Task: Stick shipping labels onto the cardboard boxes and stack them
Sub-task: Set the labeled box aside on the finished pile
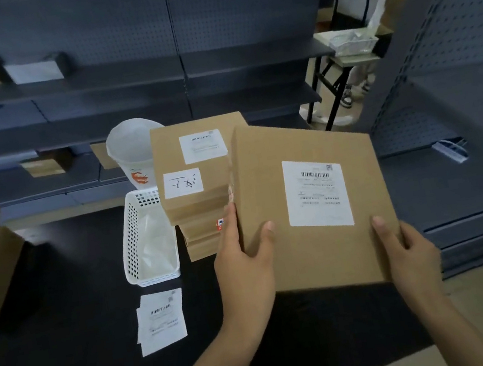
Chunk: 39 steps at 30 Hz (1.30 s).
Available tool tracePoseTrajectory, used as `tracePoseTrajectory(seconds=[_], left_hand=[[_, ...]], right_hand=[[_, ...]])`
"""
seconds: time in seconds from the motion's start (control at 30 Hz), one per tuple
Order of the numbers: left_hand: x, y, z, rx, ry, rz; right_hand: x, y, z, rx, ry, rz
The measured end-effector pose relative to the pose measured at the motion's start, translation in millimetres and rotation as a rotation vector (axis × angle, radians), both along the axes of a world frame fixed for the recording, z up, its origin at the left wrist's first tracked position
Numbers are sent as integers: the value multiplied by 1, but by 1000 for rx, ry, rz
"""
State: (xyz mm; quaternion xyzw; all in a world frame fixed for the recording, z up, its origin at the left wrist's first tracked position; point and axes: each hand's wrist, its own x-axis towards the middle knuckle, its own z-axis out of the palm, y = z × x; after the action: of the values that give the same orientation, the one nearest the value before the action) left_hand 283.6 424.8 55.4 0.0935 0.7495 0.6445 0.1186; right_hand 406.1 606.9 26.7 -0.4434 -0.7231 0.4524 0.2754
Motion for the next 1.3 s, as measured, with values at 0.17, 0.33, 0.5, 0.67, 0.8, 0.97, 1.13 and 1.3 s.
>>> tracePoseTrajectory(seconds=[0.17,0.33,0.5,0.67,0.8,0.97,1.13,1.3], left_hand=[[-62,1,27,-10,34,70],[-119,-3,37,-46,39,137],[-175,-1,39,-73,-25,166],[-225,7,36,-148,-80,181],[-245,12,22,-189,-129,209],[-252,13,16,-265,-117,214],[-254,12,16,-349,-99,196],[-247,14,20,-519,33,205]], right_hand=[[-70,11,21,31,42,67],[-140,15,35,35,38,140],[-202,26,45,50,7,209],[-257,42,55,88,-77,279],[-285,49,48,125,-159,319],[-290,52,44,138,-231,348],[-288,50,42,161,-283,352],[-284,46,45,193,-327,347]])
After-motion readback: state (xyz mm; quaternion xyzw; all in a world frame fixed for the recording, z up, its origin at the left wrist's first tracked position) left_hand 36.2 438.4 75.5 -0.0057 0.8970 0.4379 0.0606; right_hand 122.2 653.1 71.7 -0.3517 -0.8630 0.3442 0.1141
